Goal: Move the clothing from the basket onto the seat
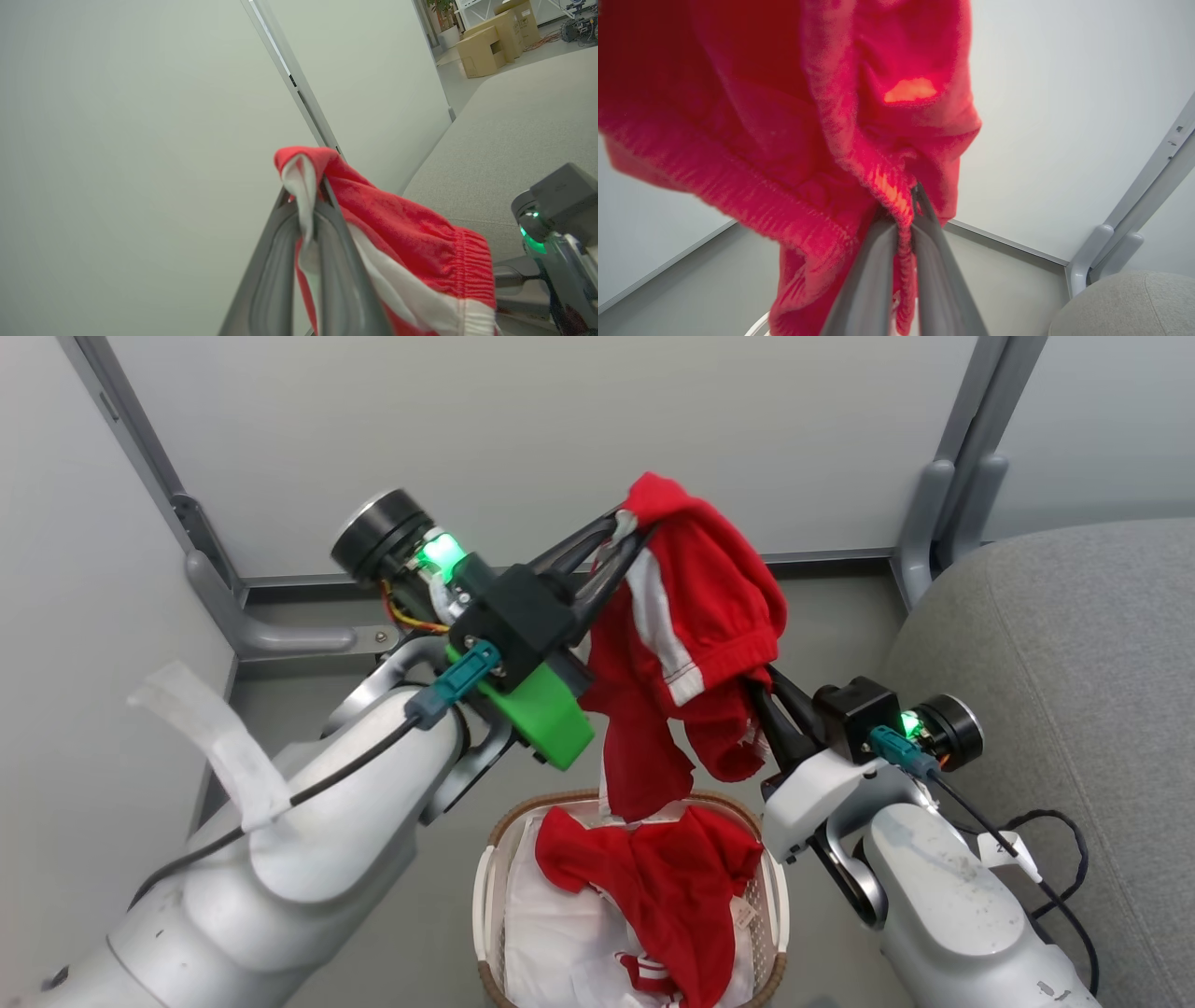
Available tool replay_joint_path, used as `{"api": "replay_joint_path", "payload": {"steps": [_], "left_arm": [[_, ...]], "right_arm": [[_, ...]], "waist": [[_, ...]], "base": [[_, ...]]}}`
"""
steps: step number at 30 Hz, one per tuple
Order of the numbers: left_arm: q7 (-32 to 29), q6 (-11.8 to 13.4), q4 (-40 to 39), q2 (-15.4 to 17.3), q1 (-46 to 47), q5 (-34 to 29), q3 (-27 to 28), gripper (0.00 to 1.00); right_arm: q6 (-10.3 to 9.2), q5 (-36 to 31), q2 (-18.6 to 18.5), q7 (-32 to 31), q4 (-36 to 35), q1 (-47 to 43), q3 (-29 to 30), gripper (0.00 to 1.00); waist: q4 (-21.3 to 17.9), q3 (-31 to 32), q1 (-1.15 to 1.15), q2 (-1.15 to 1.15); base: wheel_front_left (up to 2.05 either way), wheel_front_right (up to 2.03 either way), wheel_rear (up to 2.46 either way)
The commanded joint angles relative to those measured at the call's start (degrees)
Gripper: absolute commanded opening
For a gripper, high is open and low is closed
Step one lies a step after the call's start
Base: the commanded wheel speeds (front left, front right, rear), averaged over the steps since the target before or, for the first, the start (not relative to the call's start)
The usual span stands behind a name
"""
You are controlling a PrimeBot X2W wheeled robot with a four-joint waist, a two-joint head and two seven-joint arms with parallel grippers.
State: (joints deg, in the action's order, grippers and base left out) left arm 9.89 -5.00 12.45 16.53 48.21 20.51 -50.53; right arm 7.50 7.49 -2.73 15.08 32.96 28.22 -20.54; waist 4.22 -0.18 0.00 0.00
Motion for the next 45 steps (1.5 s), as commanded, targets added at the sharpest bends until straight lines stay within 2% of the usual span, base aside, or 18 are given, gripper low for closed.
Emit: {"api": "replay_joint_path", "payload": {"steps": [1, 4, 6, 7, 12, 18, 28, 39, 45], "left_arm": [[0.3, 0.7, 0.1, 0.6, -1.7, 0.5, 0.4, 0.0], [1.4, 2.3, 0.4, 2.0, -5.1, 2.3, 1.7, 0.0], [2.3, 3.5, 0.8, 2.4, -7.5, 3.2, 2.5, 0.54], [2.7, 3.9, 1.1, 2.4, -8.7, 3.6, 2.9, 1.0], [4.7, 6.1, 2.6, 1.5, -14.8, 6.5, 5.1, 1.0], [5.3, 6.4, 4.8, -0.3, -21.1, 7.8, 7.4, 1.0], [5.3, 3.5, 6.7, -3.6, -28.6, 5.7, 10.9, 1.0], [5.3, 1.0, 6.0, -6.9, -31.4, 1.6, 15.0, 1.0], [5.3, 0.0, 5.4, -8.0, -32.4, -0.4, 16.8, 1.0]], "right_arm": [[-0.02, -0.5, -0.3, 0.1, -0.5, 0.6, 0.4, 0.0], [-0.02, -1.0, -0.3, 0.1, -1.2, 0.4, 0.8, 0.0], [-0.02, -1.3, -0.3, 0.1, -1.6, 0.3, 1.3, 0.0], [-0.02, -1.5, -0.3, 0.1, -1.8, 0.3, 1.6, 0.0], [-0.02, -2.4, -0.3, 0.1, -3.1, 0.7, 3.2, 0.0], [-0.02, -4.2, -0.3, 0.1, -4.5, 1.1, 4.8, 0.0], [-0.02, -6.0, -0.3, 0.1, -6.0, 0.6, 6.7, 0.0], [-0.02, -6.6, -0.3, 0.1, -7.8, 1.0, 7.2, 0.0], [-0.02, -7.1, -0.3, 0.1, -9.4, 1.4, 7.8, 0.0]], "waist": [[-0.2, 0.0, 0.0, 0.0], [-0.6, 0.0, 0.0, 0.0], [-0.8, 0.0, 0.0, 0.0], [-0.9, 0.1, 0.0, 0.0], [-1.1, 0.0, 0.0, 0.0], [-1.1, -0.3, 0.0, 0.0], [-1.7, -0.8, 0.0, 0.0], [-2.4, -1.6, 0.0, 0.0], [-5.0, -2.9, 0.0, 0.0]], "base": [[0.0, 0.0, 0.0], [0.0, 0.0, 0.0], [0.0, 0.0, 0.0], [0.0, 0.0, 0.0], [0.0, 0.0, 0.0], [0.0, 0.0, 0.0], [0.0, 0.0, 0.0], [0.0, 0.0, 0.0], [0.0, 0.0, 0.0]]}}
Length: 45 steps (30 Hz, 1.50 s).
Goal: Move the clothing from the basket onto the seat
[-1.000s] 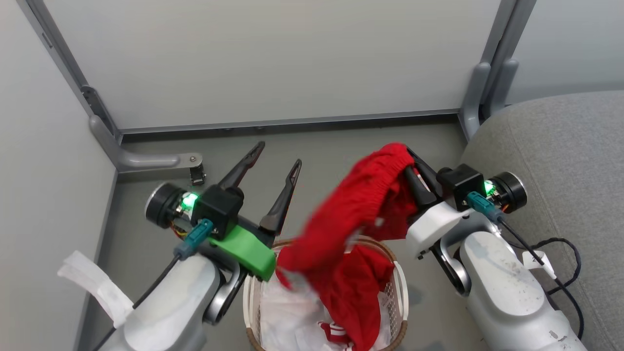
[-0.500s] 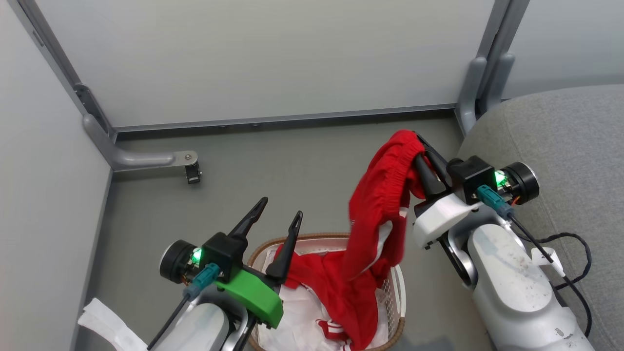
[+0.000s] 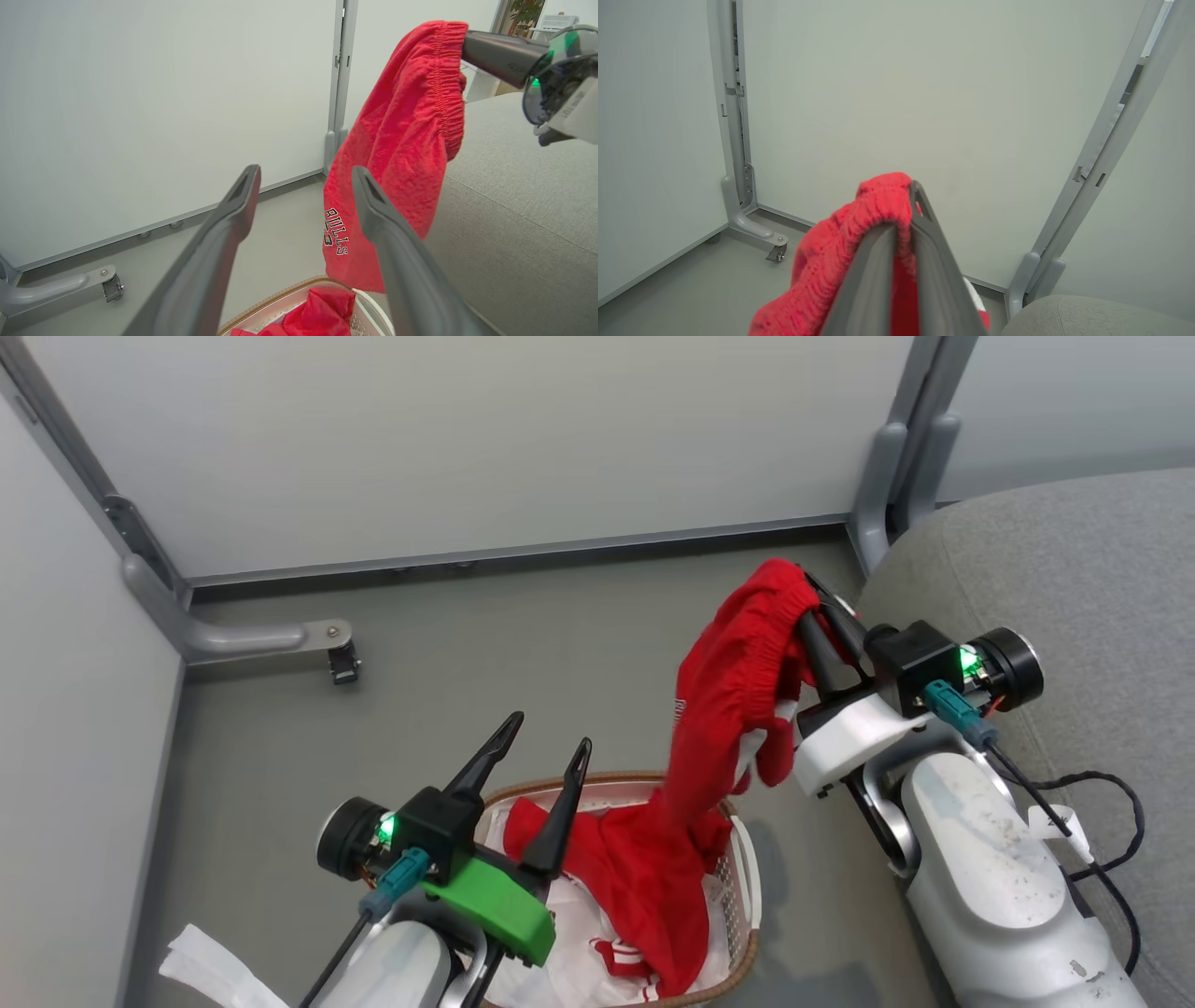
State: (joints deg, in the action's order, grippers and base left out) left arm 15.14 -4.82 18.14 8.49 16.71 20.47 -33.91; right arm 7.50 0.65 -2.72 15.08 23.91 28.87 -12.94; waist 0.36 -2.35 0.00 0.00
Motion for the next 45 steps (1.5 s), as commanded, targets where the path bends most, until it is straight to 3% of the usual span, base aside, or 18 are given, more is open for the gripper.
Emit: {"api": "replay_joint_path", "payload": {"steps": [1, 18, 29, 36, 45], "left_arm": [[0.0, -0.3, -0.3, -0.1, -1.1, -0.7, 0.5, 1.0], [0.0, -2.2, -0.6, -2.0, 0.5, -4.9, 3.1, 1.0], [0.0, -2.6, 0.2, -1.4, 1.8, -5.7, 2.1, 1.0], [0.0, -2.7, 0.3, -1.3, 2.4, -5.9, 0.8, 1.0], [0.0, -2.7, -0.1, -1.0, 4.2, -5.7, -1.5, 1.0]], "right_arm": [[-0.02, -0.5, -0.3, 0.1, -0.7, 1.0, 0.4, 0.0], [-0.03, -2.0, -0.4, 0.1, -5.0, 2.0, 2.6, 0.0], [-0.03, -2.1, -0.3, 0.1, -6.1, -0.5, 5.2, 0.0], [-0.03, -2.4, -0.3, 0.1, -6.6, -1.4, 6.8, 0.0], [-0.04, -2.5, -1.0, 0.1, -5.0, -0.6, 9.4, 0.0]], "waist": [[-2.0, -1.1, 0.0, 0.0], [-21.1, -7.3, 0.0, 0.0], [-28.9, -9.8, 0.0, 0.0], [-28.9, -10.6, 0.0, 0.0], [-24.6, -13.2, 0.0, 0.0]], "base": [[0.0, 0.0, 0.0], [0.0, 0.0, 0.0], [0.0, 0.0, 0.0], [0.0, 0.0, 0.0], [0.0, 0.0, 0.0]]}}
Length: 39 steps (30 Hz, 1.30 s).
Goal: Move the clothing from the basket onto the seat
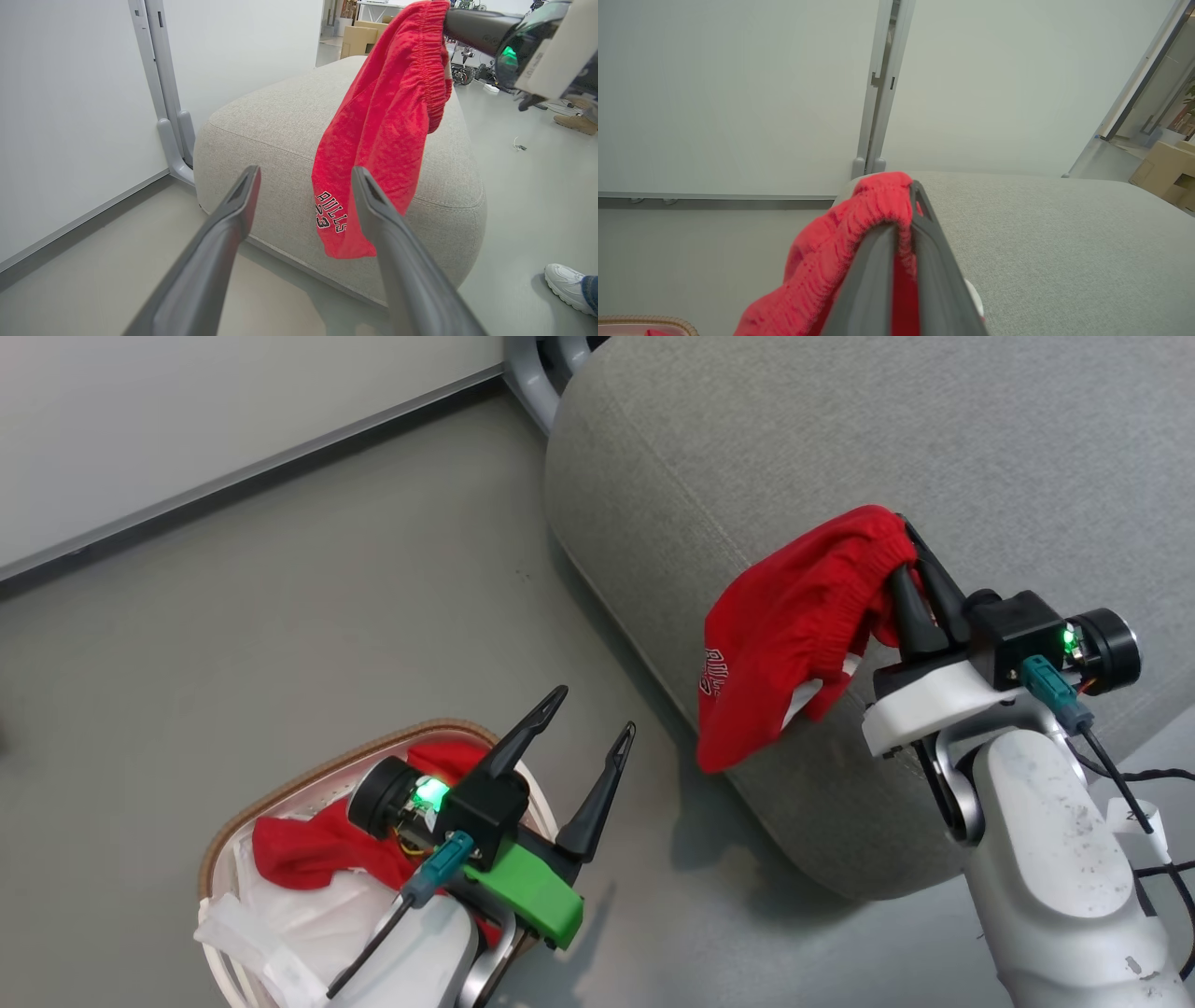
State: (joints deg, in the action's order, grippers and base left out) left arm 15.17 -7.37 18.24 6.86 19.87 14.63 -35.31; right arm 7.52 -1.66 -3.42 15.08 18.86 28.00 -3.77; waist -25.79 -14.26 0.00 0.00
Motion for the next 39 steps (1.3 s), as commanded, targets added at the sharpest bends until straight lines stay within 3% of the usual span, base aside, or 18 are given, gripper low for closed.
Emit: {"api": "replay_joint_path", "payload": {"steps": [1, 10, 19, 22, 26, 35, 39], "left_arm": [[0.0, -0.2, -0.3, 0.7, 1.3, 0.2, -0.3, 1.0], [0.0, -0.2, -2.3, 1.9, 4.4, -1.2, -1.8, 1.0], [0.0, -0.2, -4.4, 2.4, 9.7, -3.0, -4.5, 1.0], [0.0, -0.2, -5.3, 2.6, 11.5, -4.0, -5.8, 1.0], [0.0, -0.2, -6.7, 2.9, 13.3, -5.1, -7.1, 1.0], [-0.5, 0.0, -7.9, 3.7, 15.4, -6.1, -8.1, 1.0], [-0.8, 0.3, -7.9, 4.7, 14.8, -5.5, -7.7, 1.0]], "right_arm": [[-0.06, -0.3, -0.5, 0.1, 0.2, 0.9, 0.2, 0.0], [-0.06, -1.5, -6.1, 0.1, 2.6, 13.2, 1.5, 0.0], [-0.07, -2.0, -16.5, -1.7, 7.4, 34.6, 6.5, 0.0], [-0.06, -3.3, -20.4, -2.8, 8.8, 39.6, 8.6, 0.0], [-0.06, -5.3, -22.8, -3.8, 12.8, 43.2, 11.6, 0.0], [-0.07, -10.1, -20.7, -0.7, 23.9, 35.7, 20.9, 0.0], [-0.07, -10.9, -17.8, 0.0, 27.1, 32.1, 25.4, 0.0]], "waist": [[2.1, -1.8, 0.0, 0.0], [7.2, -7.7, 0.0, 0.0], [13.6, -16.2, 0.0, 0.0], [15.7, -19.3, 0.0, 0.0], [17.4, -22.9, 0.0, 0.0], [17.7, -27.3, 0.0, 0.0], [16.2, -27.6, 0.0, 0.0]], "base": [[0.0, 0.0, 0.0], [0.0, 0.0, 0.0], [0.0, 0.0, 0.0], [0.0, 0.0, 0.0], [0.0, 0.0, 0.0], [0.0, 0.0, 0.0], [0.0, 0.0, 0.0]]}}
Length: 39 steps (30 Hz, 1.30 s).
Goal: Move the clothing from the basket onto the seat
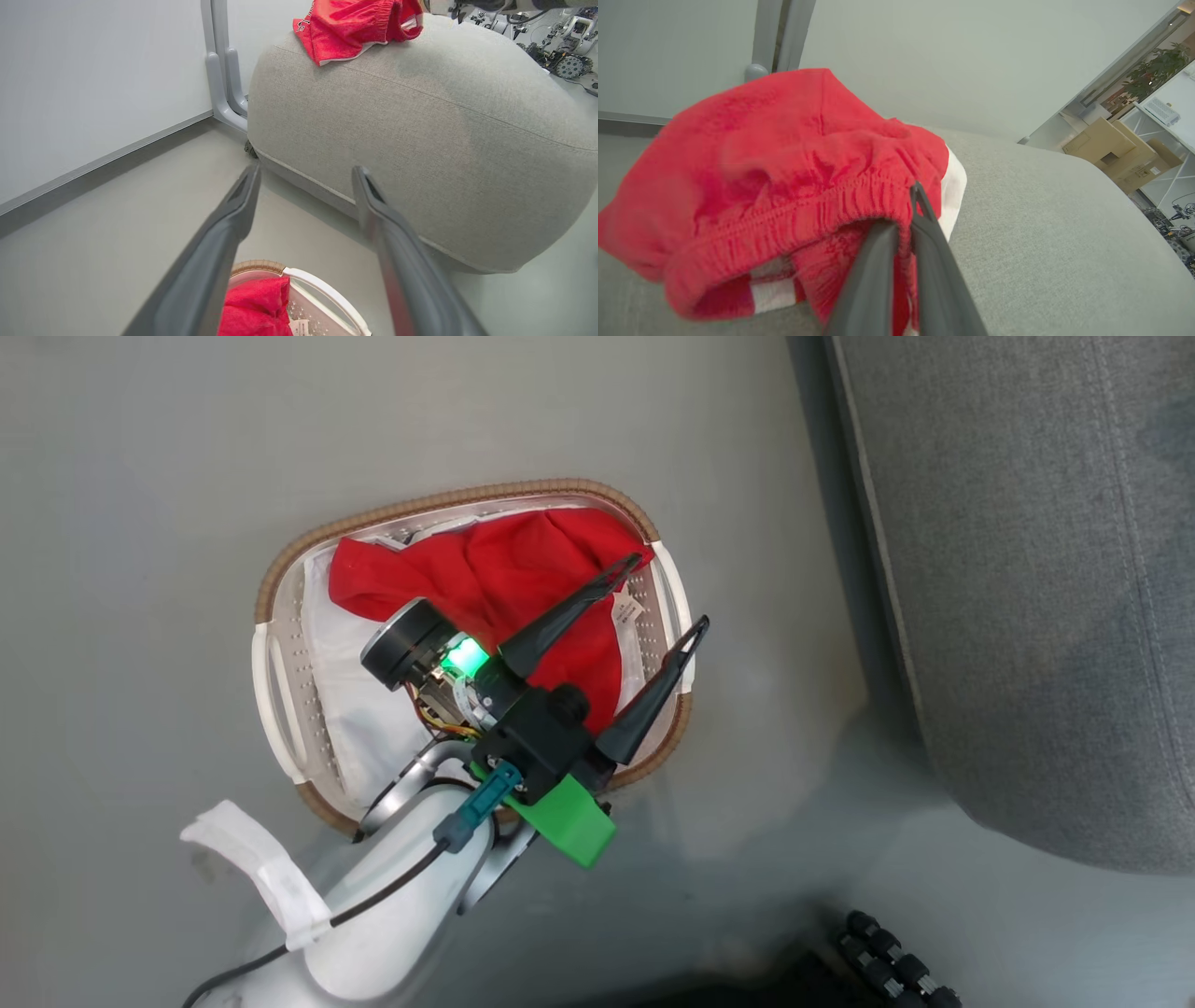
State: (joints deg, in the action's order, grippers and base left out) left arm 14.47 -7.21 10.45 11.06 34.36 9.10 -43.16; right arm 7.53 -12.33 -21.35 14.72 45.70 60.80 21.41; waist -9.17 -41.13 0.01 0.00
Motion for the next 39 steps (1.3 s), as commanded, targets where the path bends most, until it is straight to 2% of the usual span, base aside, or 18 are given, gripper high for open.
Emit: {"api": "replay_joint_path", "payload": {"steps": [1, 5, 7, 8, 9, 10, 18, 26, 39], "left_arm": [[0.0, 0.2, -0.1, 0.6, 0.0, 0.1, 0.1, 1.0], [-0.1, 0.7, 0.1, 1.2, -0.8, 0.7, 0.3, 1.0], [0.0, 0.7, 0.2, 1.3, -0.9, 0.9, 0.3, 1.0], [-0.1, 0.7, 0.3, 1.3, -1.0, 1.1, 0.3, 1.0], [-0.1, 0.7, 0.3, 1.3, -1.1, 1.3, 0.3, 1.0], [0.0, 0.8, 0.3, 1.4, -1.1, 1.4, 0.3, 1.0], [0.3, 0.9, 0.7, 1.8, -1.5, 3.3, 1.5, 1.0], [0.8, 1.5, 2.0, 0.1, -3.8, 5.6, 3.9, 1.0], [0.7, 1.5, 1.6, -4.1, -13.4, 7.0, 16.2, 1.0]], "right_arm": [[-0.08, -0.5, 0.8, 0.4, 0.7, -1.4, 1.2, 0.0], [-0.08, -0.3, 3.4, 0.5, -0.8, -3.5, 3.2, 0.0], [-0.08, 0.3, 4.8, 0.5, -2.5, -5.1, 4.2, 0.3], [-0.07, 0.4, 5.4, 0.5, -3.2, -6.0, 4.3, 0.4], [-0.08, 0.6, 5.8, 0.5, -4.2, -6.9, 4.4, 0.88], [-0.08, 1.0, 6.1, 0.5, -4.8, -7.5, 4.4, 1.0], [-0.08, 3.9, 8.2, 0.5, -10.2, -14.8, 3.1, 1.0], [-0.07, 7.7, 10.3, 0.6, -14.0, -22.7, 1.1, 1.0], [-0.07, 10.2, 8.6, 0.5, -20.0, -27.2, -7.1, 1.0]], "waist": [[-0.8, -0.7, -0.01, 0.0], [-1.9, -0.1, -0.01, 0.0], [-2.3, 0.2, -0.01, 0.0], [-2.4, 0.5, -0.01, 0.0], [-2.6, 0.7, -0.01, 0.0], [-2.7, 1.0, -0.01, 0.0], [-3.4, 4.4, -0.01, 0.0], [-2.7, 10.6, -0.01, 0.0], [4.0, 23.4, -0.01, 0.0]], "base": [[0.0, 0.0, 0.0], [0.0, 0.0, 0.0], [0.0, 0.0, 0.0], [0.0, 0.0, 0.0], [0.0, 0.0, 0.0], [0.0, 0.0, 0.0], [0.0, 0.0, 0.0], [0.0, 0.0, 0.0], [0.0, 0.0, 0.0]]}}
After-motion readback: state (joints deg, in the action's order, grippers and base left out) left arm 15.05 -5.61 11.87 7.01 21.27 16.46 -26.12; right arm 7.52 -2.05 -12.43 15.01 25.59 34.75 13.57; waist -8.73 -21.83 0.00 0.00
